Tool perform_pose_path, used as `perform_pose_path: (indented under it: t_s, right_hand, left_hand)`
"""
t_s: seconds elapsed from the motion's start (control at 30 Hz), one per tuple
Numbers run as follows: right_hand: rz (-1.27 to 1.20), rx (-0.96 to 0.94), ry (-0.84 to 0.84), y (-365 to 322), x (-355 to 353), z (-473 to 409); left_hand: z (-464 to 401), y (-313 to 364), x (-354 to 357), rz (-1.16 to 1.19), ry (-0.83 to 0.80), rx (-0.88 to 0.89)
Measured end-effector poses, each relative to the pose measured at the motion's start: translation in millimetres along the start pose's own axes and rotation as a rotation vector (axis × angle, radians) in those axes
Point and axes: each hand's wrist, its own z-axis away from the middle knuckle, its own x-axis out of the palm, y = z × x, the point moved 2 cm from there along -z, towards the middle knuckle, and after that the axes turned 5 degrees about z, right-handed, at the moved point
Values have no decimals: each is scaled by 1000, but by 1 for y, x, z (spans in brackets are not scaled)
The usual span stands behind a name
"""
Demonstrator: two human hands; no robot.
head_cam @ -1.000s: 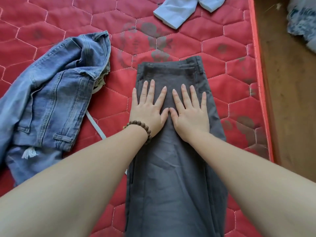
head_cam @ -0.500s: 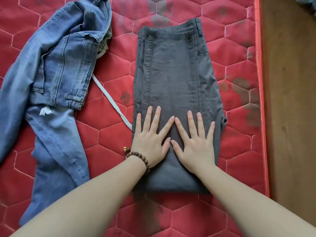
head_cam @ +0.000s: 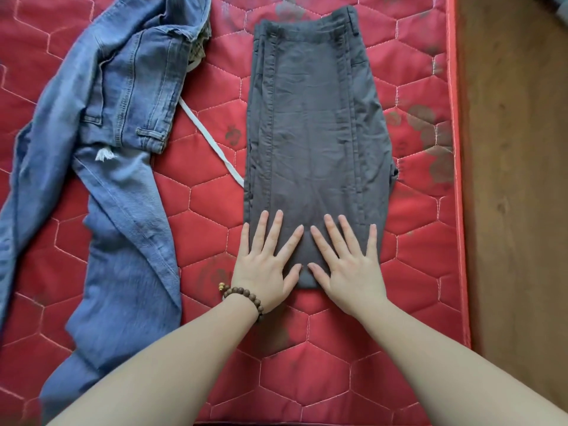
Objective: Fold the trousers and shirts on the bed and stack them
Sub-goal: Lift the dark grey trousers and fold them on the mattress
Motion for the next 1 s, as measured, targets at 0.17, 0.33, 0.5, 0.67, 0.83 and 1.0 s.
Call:
perform_pose_path:
  t_s: [0.17,0.33,0.5,0.67,0.83,1.0]
  right_hand:
    - [35,177,-99,41,4,7]
    - [42,203,-63,86,-16,-6]
    - [-49,25,142,57,-57,-77]
    - [-66,-66,-22,14,-47,-123]
    - [23,-98,-17,82,-33,-112]
    - [161,-222,-48,150,-42,-95]
  left_hand:
    - [-2,-23,-6,20,-6,-104]
    - [-25,-52,-27,-28,18,-74]
    - [-86,-42,-54,-74,88,6]
    - [-127,-28,-46,-94,-6,7]
    - [-127,-60,-45,-91,-27,170]
    - [-114,-101,-59,-180,-46,439]
